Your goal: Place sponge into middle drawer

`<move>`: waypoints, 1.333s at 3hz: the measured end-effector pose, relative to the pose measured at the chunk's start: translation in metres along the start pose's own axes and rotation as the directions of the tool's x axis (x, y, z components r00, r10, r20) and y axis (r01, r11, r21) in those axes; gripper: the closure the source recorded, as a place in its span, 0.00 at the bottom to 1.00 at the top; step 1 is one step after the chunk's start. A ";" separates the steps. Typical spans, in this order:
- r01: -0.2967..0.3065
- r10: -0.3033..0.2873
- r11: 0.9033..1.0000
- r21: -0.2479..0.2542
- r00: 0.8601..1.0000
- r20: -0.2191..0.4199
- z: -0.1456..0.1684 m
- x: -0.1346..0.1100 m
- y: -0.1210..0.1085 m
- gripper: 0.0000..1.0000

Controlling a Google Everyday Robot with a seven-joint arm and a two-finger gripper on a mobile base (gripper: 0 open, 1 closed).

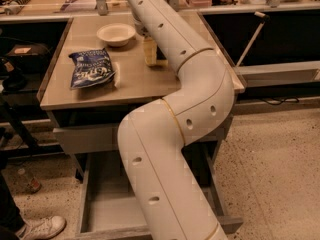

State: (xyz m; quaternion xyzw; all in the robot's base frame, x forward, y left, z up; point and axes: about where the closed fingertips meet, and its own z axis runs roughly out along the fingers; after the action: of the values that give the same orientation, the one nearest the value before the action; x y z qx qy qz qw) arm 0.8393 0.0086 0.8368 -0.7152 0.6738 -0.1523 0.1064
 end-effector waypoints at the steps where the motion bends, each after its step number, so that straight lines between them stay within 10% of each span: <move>1: -0.100 0.101 0.991 0.094 0.995 -0.008 -0.026 0.006 -0.021 1.00; 4: -0.143 0.143 0.983 0.111 0.990 0.009 -0.041 0.007 -0.022 1.00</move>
Offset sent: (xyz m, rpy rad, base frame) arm -0.0662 -0.0128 0.0374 0.1078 -0.1386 -0.2023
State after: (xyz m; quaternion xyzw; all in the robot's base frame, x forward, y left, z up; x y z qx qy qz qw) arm 0.8452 0.0048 0.8834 -0.6581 0.7137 -0.1812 0.1571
